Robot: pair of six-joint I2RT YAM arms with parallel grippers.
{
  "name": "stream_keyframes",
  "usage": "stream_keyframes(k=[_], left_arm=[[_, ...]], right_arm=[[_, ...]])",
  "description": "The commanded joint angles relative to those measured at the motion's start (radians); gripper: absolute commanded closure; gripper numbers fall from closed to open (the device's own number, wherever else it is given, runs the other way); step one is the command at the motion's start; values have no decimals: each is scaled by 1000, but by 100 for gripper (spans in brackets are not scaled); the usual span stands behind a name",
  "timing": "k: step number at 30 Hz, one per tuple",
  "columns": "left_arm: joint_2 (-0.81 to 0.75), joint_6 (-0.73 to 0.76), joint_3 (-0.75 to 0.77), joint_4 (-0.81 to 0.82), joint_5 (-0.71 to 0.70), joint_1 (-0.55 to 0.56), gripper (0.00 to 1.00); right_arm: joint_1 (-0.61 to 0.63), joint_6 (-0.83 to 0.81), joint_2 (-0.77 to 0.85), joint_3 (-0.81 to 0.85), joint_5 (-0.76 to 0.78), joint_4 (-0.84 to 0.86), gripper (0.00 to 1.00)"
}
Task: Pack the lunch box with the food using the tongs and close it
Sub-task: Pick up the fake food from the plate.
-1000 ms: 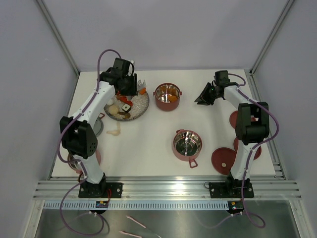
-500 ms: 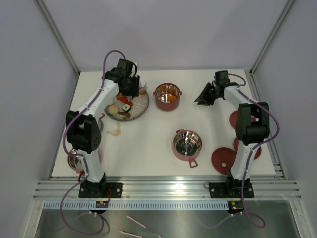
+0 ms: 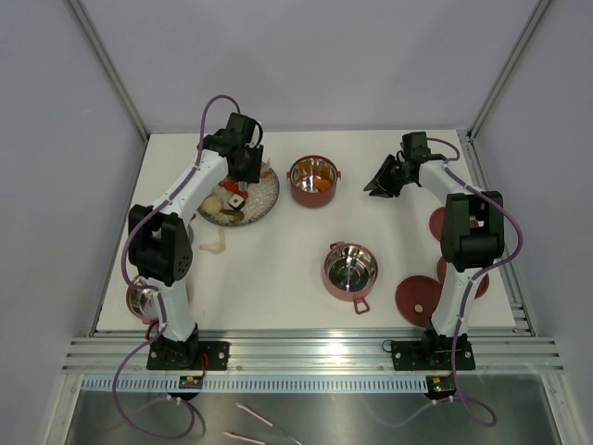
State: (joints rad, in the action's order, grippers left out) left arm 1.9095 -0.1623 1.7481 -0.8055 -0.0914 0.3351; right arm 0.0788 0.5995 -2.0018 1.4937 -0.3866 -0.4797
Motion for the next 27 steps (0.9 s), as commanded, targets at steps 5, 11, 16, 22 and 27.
stream_keyframes(k=[5,11,16,22,27], left_arm=[[-9,1,-21,31,-62,-1,58],[-10,-2,-45,34,-56,1,58],[6,-8,-41,17,-56,-1,60],[-52,-22,-39,2,-57,-1,85],[-145,-31,-42,-26,-42,1,99]], right_arm=[[6,5,37,11,-28,4,66],[6,9,31,14,-35,10,66],[6,6,34,13,-37,9,66],[6,8,40,10,-37,9,66],[7,9,41,5,-38,13,66]])
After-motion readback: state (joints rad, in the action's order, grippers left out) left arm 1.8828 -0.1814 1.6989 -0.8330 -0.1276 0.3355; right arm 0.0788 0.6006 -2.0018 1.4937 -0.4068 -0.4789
